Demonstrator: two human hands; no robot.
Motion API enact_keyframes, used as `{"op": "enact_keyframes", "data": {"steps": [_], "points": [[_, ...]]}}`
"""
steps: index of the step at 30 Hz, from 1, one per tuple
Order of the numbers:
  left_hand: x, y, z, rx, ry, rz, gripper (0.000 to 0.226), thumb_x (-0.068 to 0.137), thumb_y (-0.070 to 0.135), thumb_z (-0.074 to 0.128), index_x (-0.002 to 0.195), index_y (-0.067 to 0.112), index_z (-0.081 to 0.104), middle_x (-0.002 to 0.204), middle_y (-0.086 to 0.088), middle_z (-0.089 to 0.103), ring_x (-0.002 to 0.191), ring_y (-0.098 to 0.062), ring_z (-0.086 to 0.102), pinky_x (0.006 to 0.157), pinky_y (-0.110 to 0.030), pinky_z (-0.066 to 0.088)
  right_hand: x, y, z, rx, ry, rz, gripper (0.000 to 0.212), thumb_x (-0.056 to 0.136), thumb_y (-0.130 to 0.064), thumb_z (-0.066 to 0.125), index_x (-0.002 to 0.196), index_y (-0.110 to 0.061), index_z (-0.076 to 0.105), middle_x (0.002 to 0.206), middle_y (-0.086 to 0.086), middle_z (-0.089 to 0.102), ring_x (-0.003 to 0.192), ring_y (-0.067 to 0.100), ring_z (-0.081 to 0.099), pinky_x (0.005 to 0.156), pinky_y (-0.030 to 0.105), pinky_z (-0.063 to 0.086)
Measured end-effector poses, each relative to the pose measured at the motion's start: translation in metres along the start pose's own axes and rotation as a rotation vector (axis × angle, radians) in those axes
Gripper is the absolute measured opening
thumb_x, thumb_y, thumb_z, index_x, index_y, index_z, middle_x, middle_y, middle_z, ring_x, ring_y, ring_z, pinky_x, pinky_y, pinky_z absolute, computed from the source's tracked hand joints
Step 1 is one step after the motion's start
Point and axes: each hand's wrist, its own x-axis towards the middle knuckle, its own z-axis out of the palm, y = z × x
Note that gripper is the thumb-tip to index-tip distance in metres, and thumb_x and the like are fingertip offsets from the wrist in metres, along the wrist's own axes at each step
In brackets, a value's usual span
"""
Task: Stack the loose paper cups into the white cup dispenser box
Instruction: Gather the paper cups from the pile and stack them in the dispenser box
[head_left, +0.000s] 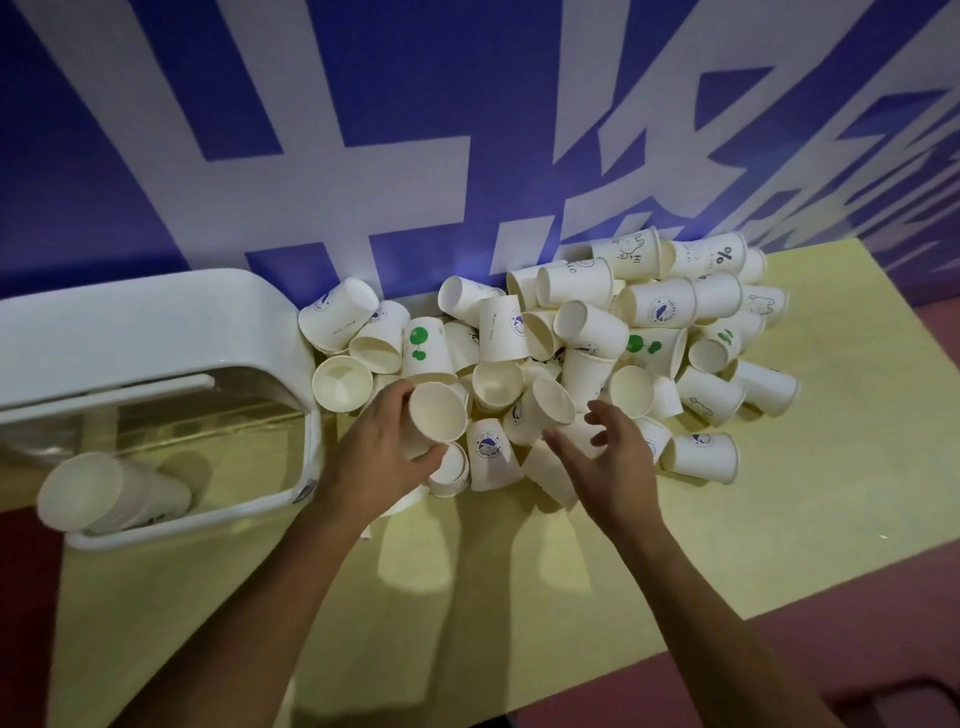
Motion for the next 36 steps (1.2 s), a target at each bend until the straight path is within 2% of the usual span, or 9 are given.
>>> {"op": "enact_keyframes", "data": {"steps": [2, 4, 8, 11, 19, 23, 28, 31, 36], "points": [[-0.012, 0.005, -0.01, -0.107, 0.059, -0.01, 0.079, 0.074, 0.033, 0.093, 0.138, 0.022, 0.049, 0.133, 0.005, 0.06, 0.119, -0.015, 0.058, 0.097, -0.031, 0.049, 0.016, -0.005, 0.007, 0.03, -0.035, 0.066, 0.088, 0.078, -0.06, 0.081, 0.148, -0.019, 0.047, 0.133, -0.001, 0.057, 0.115, 0.019, 0.057, 0.092, 0.042, 0.052], [-0.022, 0.01, -0.02, -0.182, 0.111, -0.062, 0.079, 0.072, 0.033, 0.095, 0.136, 0.026, 0.05, 0.129, 0.01, 0.059, 0.116, -0.012, 0.057, 0.094, -0.029, 0.048, 0.03, -0.009, 0.016, 0.056, -0.058, 0.1, 0.085, 0.076, -0.06, 0.082, 0.141, -0.014, 0.052, 0.126, -0.001, 0.056, 0.113, 0.019, 0.054, 0.089, 0.039, 0.05], [-0.032, 0.017, -0.034, -0.283, 0.145, -0.143, 0.077, 0.067, 0.053, 0.089, 0.129, 0.044, 0.045, 0.125, 0.017, 0.06, 0.111, -0.009, 0.06, 0.088, -0.03, 0.05, 0.047, -0.009, 0.033, 0.092, -0.055, 0.136, 0.08, 0.07, -0.073, 0.077, 0.123, -0.015, 0.066, 0.112, -0.006, 0.064, 0.103, 0.019, 0.063, 0.082, 0.039, 0.056], [-0.036, 0.017, -0.04, -0.311, 0.158, -0.154, 0.079, 0.064, 0.061, 0.084, 0.132, 0.046, 0.045, 0.126, 0.024, 0.059, 0.113, 0.0, 0.058, 0.089, -0.023, 0.048, 0.051, -0.004, 0.041, 0.113, -0.048, 0.152, 0.084, 0.063, -0.083, 0.071, 0.116, -0.019, 0.07, 0.106, -0.005, 0.07, 0.096, 0.017, 0.067, 0.08, 0.045, 0.062], [-0.048, 0.004, -0.049, -0.362, 0.202, -0.134, 0.076, 0.078, 0.048, 0.086, 0.141, 0.034, 0.047, 0.132, 0.015, 0.06, 0.118, -0.008, 0.059, 0.095, -0.028, 0.051, 0.041, -0.014, 0.039, 0.169, -0.007, 0.195, 0.058, 0.077, -0.055, 0.083, 0.112, -0.016, 0.058, 0.101, -0.005, 0.063, 0.097, 0.021, 0.065, 0.081, 0.045, 0.06], [-0.058, -0.003, -0.062, -0.372, 0.246, -0.117, 0.072, 0.075, 0.037, 0.092, 0.134, 0.031, 0.051, 0.125, 0.016, 0.063, 0.115, -0.01, 0.062, 0.092, -0.03, 0.054, 0.023, -0.028, 0.034, 0.134, 0.05, 0.091, 0.057, 0.08, -0.046, 0.085, 0.119, -0.017, 0.055, 0.109, -0.002, 0.063, 0.102, 0.021, 0.062, 0.079, 0.033, 0.048], [-0.079, -0.023, -0.093, -0.416, 0.266, -0.092, 0.075, 0.071, 0.06, 0.086, 0.133, 0.038, 0.051, 0.128, 0.026, 0.06, 0.119, -0.009, 0.06, 0.092, -0.017, 0.049, -0.015, -0.059, 0.03, 0.096, 0.067, -0.154, 0.065, 0.081, -0.046, 0.085, 0.134, -0.022, 0.055, 0.124, -0.009, 0.062, 0.11, 0.014, 0.057, 0.087, 0.031, 0.048], [-0.101, -0.046, -0.119, -0.404, 0.278, -0.084, 0.084, 0.074, 0.066, 0.08, 0.145, 0.03, 0.05, 0.142, 0.014, 0.059, 0.13, -0.011, 0.056, 0.103, -0.032, 0.05, -0.049, -0.097, 0.042, 0.101, -0.002, -0.281, 0.067, 0.079, -0.053, 0.084, 0.134, -0.027, 0.056, 0.127, -0.014, 0.062, 0.11, 0.008, 0.057, 0.087, 0.023, 0.048], [-0.143, -0.074, -0.171, -0.425, 0.333, -0.091, 0.077, 0.081, 0.059, 0.075, 0.146, 0.026, 0.051, 0.143, 0.015, 0.058, 0.134, -0.011, 0.055, 0.103, -0.02, 0.048, -0.104, -0.167, 0.094, 0.124, -0.132, -0.417, 0.076, 0.073, -0.056, 0.083, 0.137, -0.026, 0.057, 0.131, -0.014, 0.061, 0.113, 0.004, 0.057, 0.091, 0.021, 0.048]]}}
